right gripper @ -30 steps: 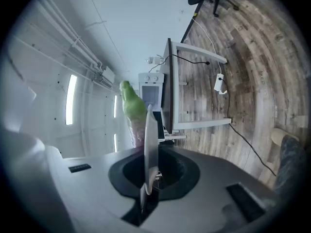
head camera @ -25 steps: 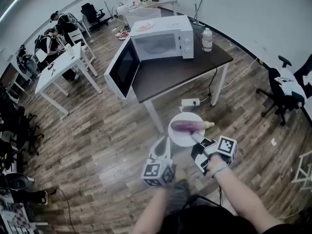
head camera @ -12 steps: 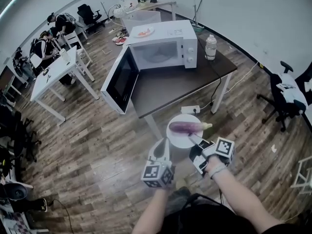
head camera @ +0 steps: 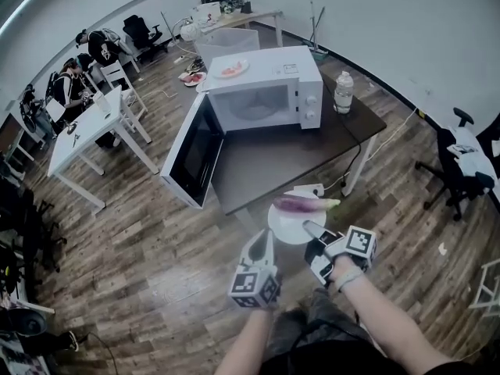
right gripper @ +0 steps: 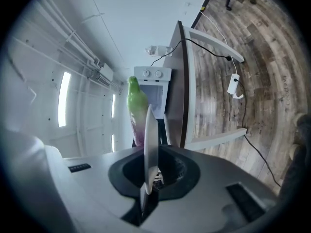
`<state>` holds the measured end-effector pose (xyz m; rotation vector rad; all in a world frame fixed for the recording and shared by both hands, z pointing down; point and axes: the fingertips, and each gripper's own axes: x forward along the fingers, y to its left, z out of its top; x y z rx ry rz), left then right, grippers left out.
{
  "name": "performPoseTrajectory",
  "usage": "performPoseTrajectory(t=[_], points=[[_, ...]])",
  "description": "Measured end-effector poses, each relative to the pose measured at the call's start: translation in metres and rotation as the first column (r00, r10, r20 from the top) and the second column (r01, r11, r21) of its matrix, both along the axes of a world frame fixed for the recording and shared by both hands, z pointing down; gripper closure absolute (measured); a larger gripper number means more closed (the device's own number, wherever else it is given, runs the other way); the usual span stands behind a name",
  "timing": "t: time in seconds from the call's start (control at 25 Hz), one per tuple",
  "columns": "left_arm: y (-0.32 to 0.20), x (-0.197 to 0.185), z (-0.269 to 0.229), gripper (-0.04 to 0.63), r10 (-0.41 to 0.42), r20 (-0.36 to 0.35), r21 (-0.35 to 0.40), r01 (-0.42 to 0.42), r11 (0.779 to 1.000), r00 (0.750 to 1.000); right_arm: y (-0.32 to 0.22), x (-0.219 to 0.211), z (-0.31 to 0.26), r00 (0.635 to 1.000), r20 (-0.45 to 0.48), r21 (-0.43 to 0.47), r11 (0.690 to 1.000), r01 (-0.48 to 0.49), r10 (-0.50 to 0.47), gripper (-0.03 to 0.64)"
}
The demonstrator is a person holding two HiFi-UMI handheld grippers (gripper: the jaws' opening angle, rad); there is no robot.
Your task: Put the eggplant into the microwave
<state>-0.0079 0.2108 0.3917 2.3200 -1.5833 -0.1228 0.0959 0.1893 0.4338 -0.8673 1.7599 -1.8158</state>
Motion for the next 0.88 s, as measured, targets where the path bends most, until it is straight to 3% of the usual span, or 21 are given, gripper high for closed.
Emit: performPoseTrajectory(t=[0.88], points=[[-0.145, -0.007, 0.002, 0.595, -0.046, 0.008, 0.016, 0.046, 0.999, 0.999, -0.151, -0.027, 0.004, 0.996, -0.002, 0.006, 0.996, 0.085, -0.085, 0.597]])
